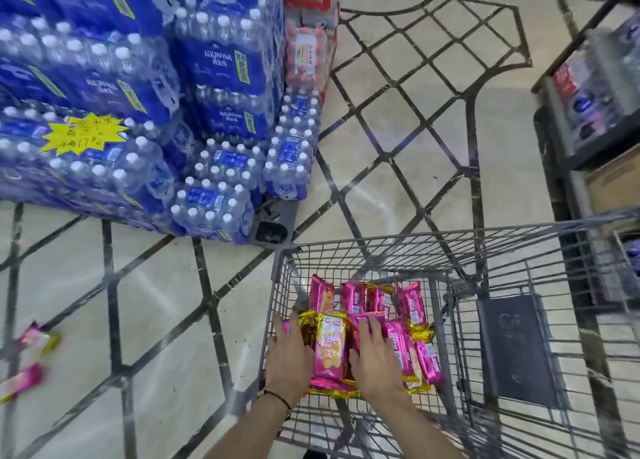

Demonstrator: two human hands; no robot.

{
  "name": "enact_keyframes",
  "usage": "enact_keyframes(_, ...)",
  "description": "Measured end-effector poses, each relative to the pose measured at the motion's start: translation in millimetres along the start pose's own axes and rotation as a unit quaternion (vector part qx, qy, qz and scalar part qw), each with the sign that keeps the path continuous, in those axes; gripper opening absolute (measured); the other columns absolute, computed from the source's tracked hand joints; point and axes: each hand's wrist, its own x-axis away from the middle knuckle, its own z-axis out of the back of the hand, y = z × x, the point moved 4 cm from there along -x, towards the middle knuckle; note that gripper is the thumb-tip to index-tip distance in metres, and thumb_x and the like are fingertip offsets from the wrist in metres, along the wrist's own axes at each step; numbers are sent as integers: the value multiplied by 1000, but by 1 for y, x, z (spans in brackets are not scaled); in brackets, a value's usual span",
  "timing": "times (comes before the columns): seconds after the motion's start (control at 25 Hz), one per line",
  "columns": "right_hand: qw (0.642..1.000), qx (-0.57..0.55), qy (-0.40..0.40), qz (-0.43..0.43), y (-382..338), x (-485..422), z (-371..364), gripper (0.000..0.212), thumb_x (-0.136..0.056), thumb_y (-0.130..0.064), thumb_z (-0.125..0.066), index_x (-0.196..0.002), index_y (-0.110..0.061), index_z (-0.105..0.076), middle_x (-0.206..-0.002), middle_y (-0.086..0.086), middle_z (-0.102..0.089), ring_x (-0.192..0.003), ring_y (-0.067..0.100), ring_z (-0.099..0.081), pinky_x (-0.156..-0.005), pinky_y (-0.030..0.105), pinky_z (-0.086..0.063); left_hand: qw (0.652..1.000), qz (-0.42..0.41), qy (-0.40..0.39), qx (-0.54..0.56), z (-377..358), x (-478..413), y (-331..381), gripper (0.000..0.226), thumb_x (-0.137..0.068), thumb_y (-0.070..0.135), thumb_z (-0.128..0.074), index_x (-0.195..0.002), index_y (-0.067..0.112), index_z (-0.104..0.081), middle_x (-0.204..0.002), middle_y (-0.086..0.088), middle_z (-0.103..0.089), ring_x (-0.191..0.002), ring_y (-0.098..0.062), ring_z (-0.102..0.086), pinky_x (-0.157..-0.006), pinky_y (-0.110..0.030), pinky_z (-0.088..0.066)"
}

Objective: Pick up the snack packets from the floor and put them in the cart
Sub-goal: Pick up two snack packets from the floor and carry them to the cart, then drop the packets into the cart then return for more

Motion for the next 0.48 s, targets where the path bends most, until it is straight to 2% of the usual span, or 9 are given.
enact_keyframes(0.16,999,35,25,14,-3,7,15,65,-101,-38,-47,-155,-21,-16,-165,2,-9,-138,34,-41,-88,34,-57,998,-11,9,-65,13,11,7,64,-93,19,-54,-150,20,-24,-159,-15,-18,-132,-35,-43,-101,-38,-47)
enact_keyframes(0.32,996,59,55,38,-12,17,53,58,-103,-37,-41,-155,-22,-19,-165,3,-12,-144,34,-29,-100,39,-51,992,-49,40,-108,49,24,26,61,-95,27,-52,-150,23,-26,-160,-12,-18,-134,-31,-40,-102,-43,-46)
enact_keyframes(0.4,993,66,81,59,-18,23,80,54,-103,-37,-39,-153,-22,-24,-163,4,-19,-142,34,-29,-103,43,-47,984,-90,81,-128,80,28,35,62,-93,32,-54,-150,23,-30,-161,-11,-22,-132,-31,-41,-99,-44,-47)
enact_keyframes(0.48,988,76,109,81,-24,26,107,51,-102,-36,-38,-150,-22,-29,-158,5,-28,-137,33,-34,-102,45,-46,973,-136,130,-136,116,31,43,61,-90,34,-59,-147,21,-40,-157,-11,-33,-128,-33,-46,-94,-46,-49)
